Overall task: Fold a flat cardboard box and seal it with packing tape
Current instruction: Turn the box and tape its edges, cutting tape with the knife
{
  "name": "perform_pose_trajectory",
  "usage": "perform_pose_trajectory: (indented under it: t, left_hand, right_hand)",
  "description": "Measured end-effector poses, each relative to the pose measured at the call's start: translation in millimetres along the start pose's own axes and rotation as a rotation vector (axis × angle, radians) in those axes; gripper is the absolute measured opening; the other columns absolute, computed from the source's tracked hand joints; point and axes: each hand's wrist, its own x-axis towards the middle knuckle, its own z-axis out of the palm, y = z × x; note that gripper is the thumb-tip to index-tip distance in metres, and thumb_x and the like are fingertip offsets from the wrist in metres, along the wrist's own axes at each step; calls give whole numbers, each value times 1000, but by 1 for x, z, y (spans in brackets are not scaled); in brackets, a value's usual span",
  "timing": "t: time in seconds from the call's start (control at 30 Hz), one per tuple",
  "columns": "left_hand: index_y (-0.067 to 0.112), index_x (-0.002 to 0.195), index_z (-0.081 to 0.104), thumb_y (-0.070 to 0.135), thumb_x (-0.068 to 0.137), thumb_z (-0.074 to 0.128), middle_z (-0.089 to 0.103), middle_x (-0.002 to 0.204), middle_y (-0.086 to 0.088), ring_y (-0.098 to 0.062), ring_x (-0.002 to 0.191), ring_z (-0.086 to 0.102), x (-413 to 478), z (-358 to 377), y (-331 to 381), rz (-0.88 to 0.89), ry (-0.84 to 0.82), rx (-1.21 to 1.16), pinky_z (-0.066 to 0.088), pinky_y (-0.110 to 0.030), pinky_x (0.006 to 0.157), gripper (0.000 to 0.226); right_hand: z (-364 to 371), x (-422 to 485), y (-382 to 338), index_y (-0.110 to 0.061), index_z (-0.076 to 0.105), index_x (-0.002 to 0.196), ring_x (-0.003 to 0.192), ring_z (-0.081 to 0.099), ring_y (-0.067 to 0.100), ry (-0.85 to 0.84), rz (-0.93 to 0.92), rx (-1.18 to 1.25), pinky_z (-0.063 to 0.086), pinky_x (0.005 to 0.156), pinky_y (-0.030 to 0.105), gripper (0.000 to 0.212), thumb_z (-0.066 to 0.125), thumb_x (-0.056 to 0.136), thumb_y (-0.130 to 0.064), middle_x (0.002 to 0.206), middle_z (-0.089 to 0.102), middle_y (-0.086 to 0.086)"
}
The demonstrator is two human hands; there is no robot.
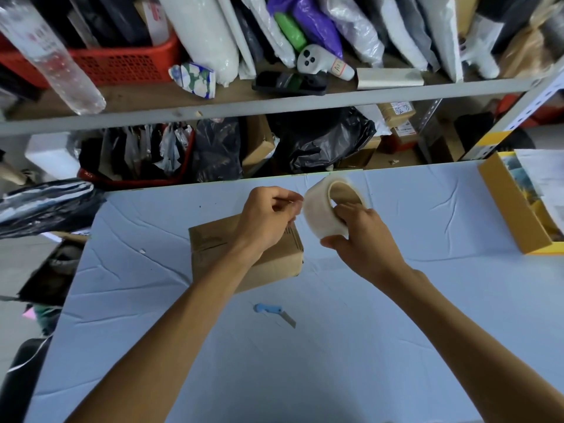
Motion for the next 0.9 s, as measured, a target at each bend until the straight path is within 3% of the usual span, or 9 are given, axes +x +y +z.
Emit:
perform_pose_trajectory:
  t: [0.07, 0.13, 0.2, 0.27, 0.33, 0.43, 0.6, 0.77, 0.9]
  left_hand:
    - [19, 92, 71, 8, 86, 66, 68, 77, 4, 0, 65, 63, -1, -2, 1, 75, 26, 35, 52, -11, 62, 13]
    - [19, 93, 71, 8, 87, 64, 67, 75, 7, 1, 66, 62, -3, -4, 0, 92, 18, 68, 50, -8, 62, 14]
    - [18, 102, 68, 10, 90, 60, 68, 81, 4, -3, 73, 64, -3, -6, 0, -1, -36, 17, 50, -10, 66, 16]
    - [13, 104, 67, 16, 93, 56, 69, 85, 0, -11, 80, 64, -3, -7, 2, -130, -102, -81, 51, -17, 70, 16]
    - [7, 97, 70, 28, 93, 56, 64, 77, -1, -13, 74, 59, -2, -7, 5, -188, -125, -130, 50, -23, 70, 25]
    - [6, 92, 69, 41, 88, 62, 57, 71, -2, -13, 69, 53, -1, -6, 10, -183, -199, 21, 50, -32, 75, 36]
    - [11, 94, 65, 33, 88, 64, 62, 78, -4, -13, 73, 57, 1, -10, 11, -141, -192, 57, 49, -26, 74, 23]
    - [10, 99, 68, 29, 84, 69, 66, 85, -5, -15, 77, 60, 1, -7, 7, -203, -212, 32, 53, -29, 78, 24]
    - [9, 90, 69, 24, 83, 71, 61, 76, -1, -10, 71, 56, 2, -7, 4, -294, -227, -79, 52, -21, 64, 17]
  right_hand:
    - [-1, 5, -4, -6, 60, 102, 80, 59, 27, -38, 71, 79, 51, 65, 38, 34, 75, 74, -17, 95, 67, 8]
    - [-3, 7, -4, -5, 58, 104, 85, 59, 29, -50, 91, 87, 53, 68, 40, 35, 74, 75, -17, 99, 65, 8]
    - [-6, 5, -1, -7, 56, 89, 75, 55, 24, -38, 54, 62, 45, 58, 29, 24, 74, 75, -16, 87, 62, 4]
    - [-10, 3, 0, -15, 48, 75, 65, 45, 17, -17, 18, 23, 27, 51, 18, 26, 75, 74, -14, 74, 54, -3]
    - [-12, 2, -1, -16, 46, 72, 65, 40, 15, 1, -8, 4, 21, 53, 15, 30, 76, 72, -12, 71, 50, -4]
    - [-10, 0, -4, -14, 49, 72, 67, 39, 14, 4, -52, -16, 23, 55, 21, 30, 78, 69, -9, 71, 52, -1]
    - [-9, -2, -2, -5, 59, 77, 68, 41, 14, 9, -63, -66, 23, 55, 18, 23, 80, 68, -9, 77, 65, 9]
    - [-6, -3, -1, -3, 61, 80, 76, 57, 28, 25, -47, -109, 31, 68, 27, 25, 81, 67, -7, 80, 67, 10]
    - [-5, -3, -2, -2, 62, 84, 80, 58, 30, 30, -42, -152, 32, 72, 28, 25, 81, 67, -6, 83, 68, 11]
